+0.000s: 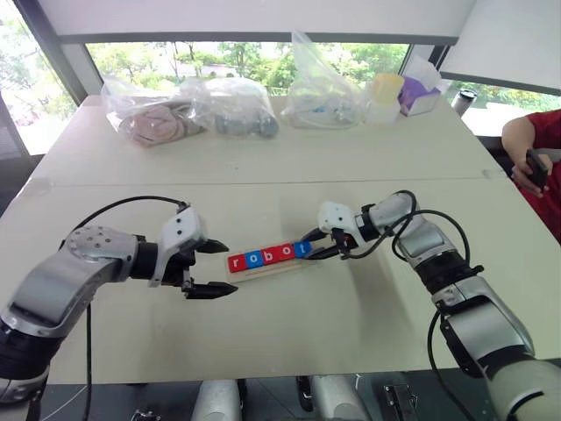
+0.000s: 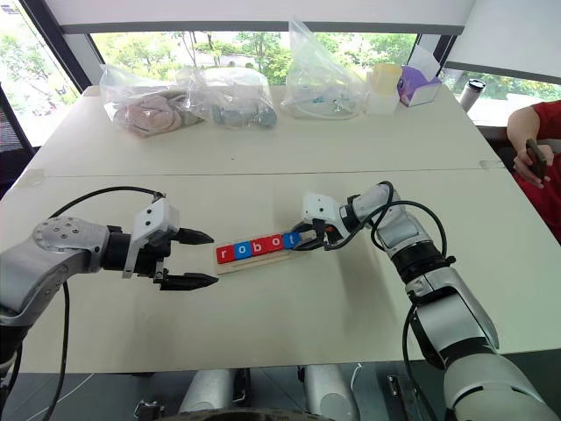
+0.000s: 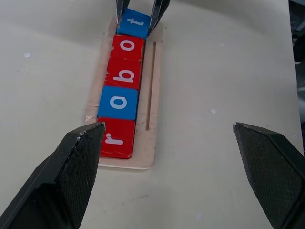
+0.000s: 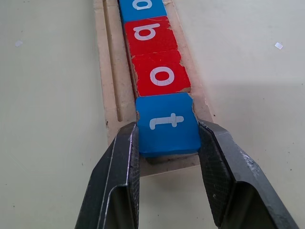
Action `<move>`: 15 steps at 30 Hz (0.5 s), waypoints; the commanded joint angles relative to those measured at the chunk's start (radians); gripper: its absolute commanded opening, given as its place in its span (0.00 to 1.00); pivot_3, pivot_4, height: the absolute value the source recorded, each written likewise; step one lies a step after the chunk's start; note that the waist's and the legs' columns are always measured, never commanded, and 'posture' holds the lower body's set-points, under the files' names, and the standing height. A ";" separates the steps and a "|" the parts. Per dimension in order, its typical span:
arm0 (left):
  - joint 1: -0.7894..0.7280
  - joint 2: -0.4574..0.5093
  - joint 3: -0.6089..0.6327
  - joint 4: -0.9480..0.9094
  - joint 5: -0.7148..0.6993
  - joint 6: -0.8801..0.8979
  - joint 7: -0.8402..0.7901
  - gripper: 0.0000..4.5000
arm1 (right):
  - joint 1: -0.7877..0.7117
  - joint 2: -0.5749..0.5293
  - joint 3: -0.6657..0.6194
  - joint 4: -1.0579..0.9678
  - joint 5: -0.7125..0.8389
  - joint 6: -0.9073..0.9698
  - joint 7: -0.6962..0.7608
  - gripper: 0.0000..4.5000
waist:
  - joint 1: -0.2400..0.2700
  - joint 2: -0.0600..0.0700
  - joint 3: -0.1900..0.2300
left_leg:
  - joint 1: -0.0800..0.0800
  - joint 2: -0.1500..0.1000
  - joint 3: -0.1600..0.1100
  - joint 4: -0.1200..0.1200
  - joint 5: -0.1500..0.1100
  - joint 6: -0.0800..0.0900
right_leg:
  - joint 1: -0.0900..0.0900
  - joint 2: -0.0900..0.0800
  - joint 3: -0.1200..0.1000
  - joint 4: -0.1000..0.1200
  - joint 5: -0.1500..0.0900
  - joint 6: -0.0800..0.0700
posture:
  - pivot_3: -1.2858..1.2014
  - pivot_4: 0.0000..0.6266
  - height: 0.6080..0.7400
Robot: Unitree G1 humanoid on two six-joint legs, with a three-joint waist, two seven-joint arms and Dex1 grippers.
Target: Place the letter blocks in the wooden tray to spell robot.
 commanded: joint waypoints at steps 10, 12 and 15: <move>-0.007 0.001 0.018 -0.021 -0.018 -0.002 0.007 1.00 | -0.012 -0.013 -0.082 -0.048 0.015 0.008 -0.050 0.89 | 0.003 0.000 0.000 | 0.001 0.000 0.001 0.000 0.000 0.000 | 0.001 0.000 0.001 0.000 0.000 0.000 | 0.52 0.24 1.00; -0.008 0.002 0.019 -0.018 -0.018 -0.003 0.006 1.00 | 0.007 -0.029 -0.106 -0.097 0.037 0.049 -0.052 0.89 | 0.004 0.000 0.000 | 0.000 0.000 0.001 0.000 0.000 0.000 | 0.001 0.000 0.001 -0.001 0.000 0.000 | 0.52 0.24 1.00; -0.009 0.009 0.027 -0.012 -0.019 -0.004 0.002 1.00 | 0.061 -0.065 -0.158 -0.205 0.075 0.131 -0.071 0.89 | 0.005 0.000 0.000 | 0.000 0.000 0.001 0.000 0.000 0.000 | 0.001 0.000 0.001 -0.001 0.000 0.000 | 0.52 0.24 1.00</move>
